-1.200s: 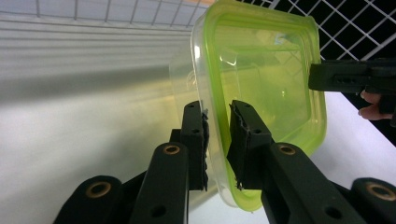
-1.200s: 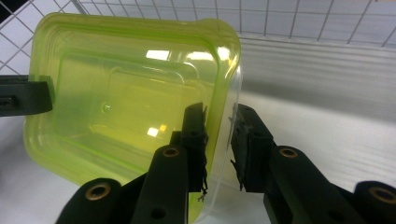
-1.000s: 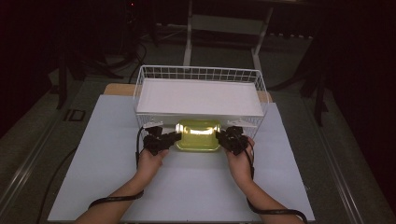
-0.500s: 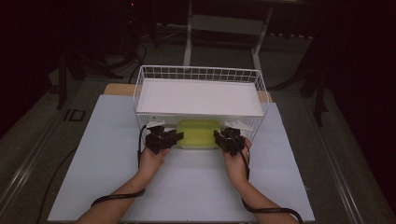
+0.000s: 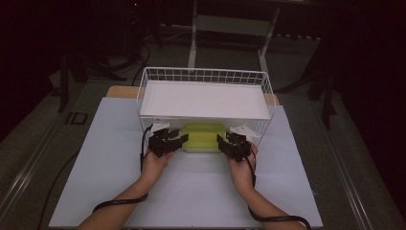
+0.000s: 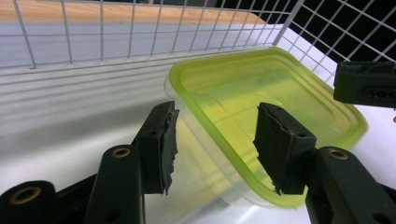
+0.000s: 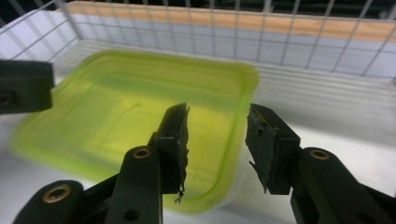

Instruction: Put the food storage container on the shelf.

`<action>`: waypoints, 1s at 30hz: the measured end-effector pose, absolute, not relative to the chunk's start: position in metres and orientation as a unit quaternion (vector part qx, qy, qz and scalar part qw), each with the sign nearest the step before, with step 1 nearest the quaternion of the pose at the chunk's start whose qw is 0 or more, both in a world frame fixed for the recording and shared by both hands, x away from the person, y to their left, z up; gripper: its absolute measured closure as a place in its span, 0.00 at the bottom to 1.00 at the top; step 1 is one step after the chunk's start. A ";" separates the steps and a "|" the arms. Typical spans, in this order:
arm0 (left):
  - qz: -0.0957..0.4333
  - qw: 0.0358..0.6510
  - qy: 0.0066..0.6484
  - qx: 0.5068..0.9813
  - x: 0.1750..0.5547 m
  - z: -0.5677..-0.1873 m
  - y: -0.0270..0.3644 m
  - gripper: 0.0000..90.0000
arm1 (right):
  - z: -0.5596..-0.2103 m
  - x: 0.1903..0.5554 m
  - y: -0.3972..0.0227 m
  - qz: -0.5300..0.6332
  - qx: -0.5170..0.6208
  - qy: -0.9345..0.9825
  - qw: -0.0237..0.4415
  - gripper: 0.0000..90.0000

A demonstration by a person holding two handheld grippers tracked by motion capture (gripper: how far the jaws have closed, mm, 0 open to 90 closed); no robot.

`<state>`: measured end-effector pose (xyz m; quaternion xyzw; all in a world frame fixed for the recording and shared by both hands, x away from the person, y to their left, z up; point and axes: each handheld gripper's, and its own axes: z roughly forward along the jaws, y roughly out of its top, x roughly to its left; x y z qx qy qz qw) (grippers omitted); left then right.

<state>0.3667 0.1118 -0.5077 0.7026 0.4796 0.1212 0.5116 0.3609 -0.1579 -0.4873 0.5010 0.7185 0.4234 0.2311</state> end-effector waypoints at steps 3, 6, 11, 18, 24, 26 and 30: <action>0.120 0.509 0.476 0.707 0.361 -0.505 0.116 0.54 | -0.486 0.352 -0.156 0.425 0.491 0.726 0.226 0.65; 0.127 0.510 0.477 0.705 0.354 -0.501 0.119 0.54 | -0.485 0.346 -0.155 0.426 0.488 0.729 0.222 0.65; 0.126 0.515 0.465 0.709 0.334 -0.493 0.125 0.54 | -0.484 0.337 -0.153 0.426 0.483 0.734 0.217 0.67; 0.122 0.516 0.458 0.713 0.307 -0.486 0.137 0.42 | -0.485 0.320 -0.147 0.421 0.459 0.760 0.188 0.91; 0.071 0.525 0.424 0.735 0.291 -0.489 0.146 0.24 | -0.495 0.310 -0.140 0.405 0.446 0.782 0.164 1.00; 0.081 0.518 0.424 0.738 0.287 -0.490 0.146 0.06 | -0.498 0.308 -0.136 0.401 0.441 0.786 0.163 1.00; 0.125 0.537 0.411 0.726 0.278 -0.492 0.152 0.00 | -0.504 0.310 -0.132 0.397 0.443 0.788 0.160 1.00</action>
